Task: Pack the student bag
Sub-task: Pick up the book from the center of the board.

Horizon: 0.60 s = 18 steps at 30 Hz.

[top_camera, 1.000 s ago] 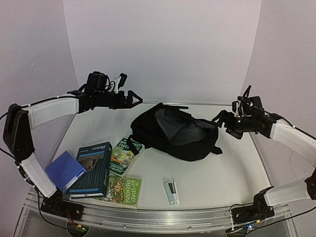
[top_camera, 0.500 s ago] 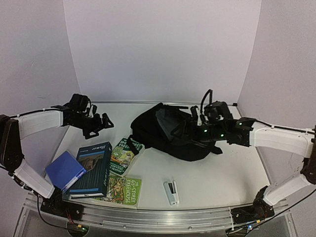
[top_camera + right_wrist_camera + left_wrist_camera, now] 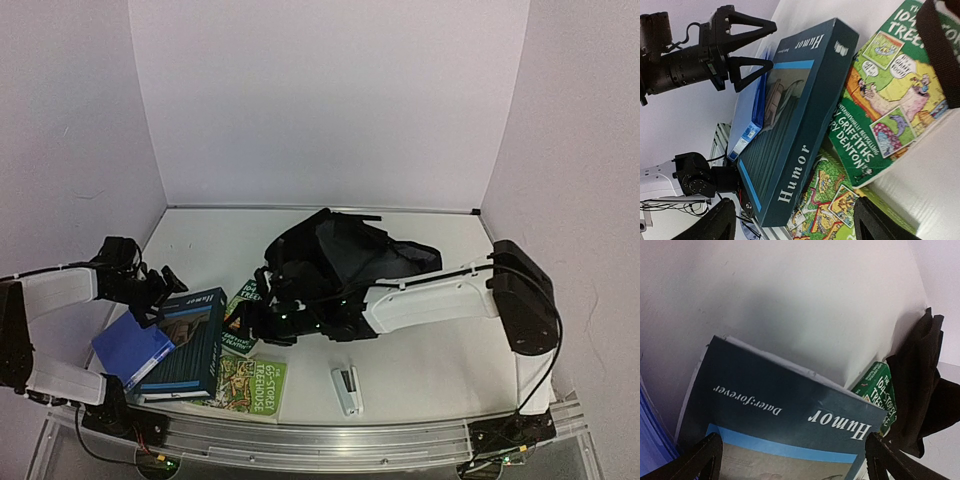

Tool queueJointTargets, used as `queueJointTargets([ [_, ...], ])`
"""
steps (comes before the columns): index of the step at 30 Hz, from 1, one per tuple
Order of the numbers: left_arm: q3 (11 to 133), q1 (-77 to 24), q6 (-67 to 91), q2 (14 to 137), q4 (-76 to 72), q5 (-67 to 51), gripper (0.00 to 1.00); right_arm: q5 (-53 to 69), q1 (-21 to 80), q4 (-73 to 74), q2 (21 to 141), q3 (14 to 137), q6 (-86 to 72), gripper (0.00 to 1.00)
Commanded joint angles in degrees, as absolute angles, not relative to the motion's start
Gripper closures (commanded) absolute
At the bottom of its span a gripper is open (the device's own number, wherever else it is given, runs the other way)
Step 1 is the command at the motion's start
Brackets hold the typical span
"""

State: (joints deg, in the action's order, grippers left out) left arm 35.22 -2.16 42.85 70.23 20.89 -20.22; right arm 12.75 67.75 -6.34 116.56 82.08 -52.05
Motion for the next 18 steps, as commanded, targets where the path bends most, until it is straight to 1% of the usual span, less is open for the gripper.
queueJointTargets([
  [1, 33.9, -1.6, 43.9, 68.5, 17.1, -20.6, 0.0, 13.2, 68.8, -9.0, 121.9, 87.2, -55.0, 0.21],
  [9, 31.7, -1.5, 42.5, 65.3, 19.7, -14.8, 0.0, 17.2, 70.4, -9.9, 130.8, 93.9, -56.7, 0.21],
  [14, 31.6, -1.4, 41.7, 62.8, 21.9, -11.3, 0.0, 17.6, 70.5, -10.3, 134.5, 96.8, -57.3, 0.24],
  [18, 31.6, -0.9, 40.8, 64.0, 21.9, -10.3, 0.0, 18.3, 70.6, -10.3, 137.5, 100.0, -58.1, 0.27],
])
